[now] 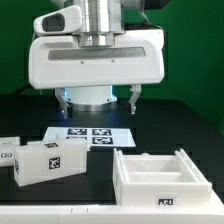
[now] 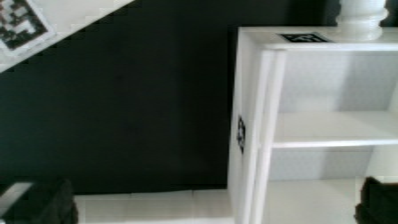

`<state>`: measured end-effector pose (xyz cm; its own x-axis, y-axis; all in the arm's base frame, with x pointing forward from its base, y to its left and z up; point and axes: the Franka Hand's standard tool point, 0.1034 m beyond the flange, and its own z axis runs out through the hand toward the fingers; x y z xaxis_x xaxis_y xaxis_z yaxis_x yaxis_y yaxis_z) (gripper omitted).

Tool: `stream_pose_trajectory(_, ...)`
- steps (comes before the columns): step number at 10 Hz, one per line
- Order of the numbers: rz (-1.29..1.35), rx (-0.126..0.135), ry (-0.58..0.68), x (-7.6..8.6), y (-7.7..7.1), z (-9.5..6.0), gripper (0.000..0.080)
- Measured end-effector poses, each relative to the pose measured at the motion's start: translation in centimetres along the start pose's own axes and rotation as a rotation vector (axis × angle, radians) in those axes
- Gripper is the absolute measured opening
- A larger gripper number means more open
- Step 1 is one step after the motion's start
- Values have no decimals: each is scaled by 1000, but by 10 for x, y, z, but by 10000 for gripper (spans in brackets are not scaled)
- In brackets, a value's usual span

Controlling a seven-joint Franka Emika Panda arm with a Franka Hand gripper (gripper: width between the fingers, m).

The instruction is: Assemble cabinet

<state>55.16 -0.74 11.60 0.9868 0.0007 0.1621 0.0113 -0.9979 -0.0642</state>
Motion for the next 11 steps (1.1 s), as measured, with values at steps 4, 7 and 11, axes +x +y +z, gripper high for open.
stream_pose_trajectory(4, -103, -1, -9, -7, 9, 1, 796)
stream_pose_trajectory(7, -319, -7, -17, -23, 37, -3, 796)
stream_pose_trajectory(11, -463, -4, -28, -25, 41, -1, 796)
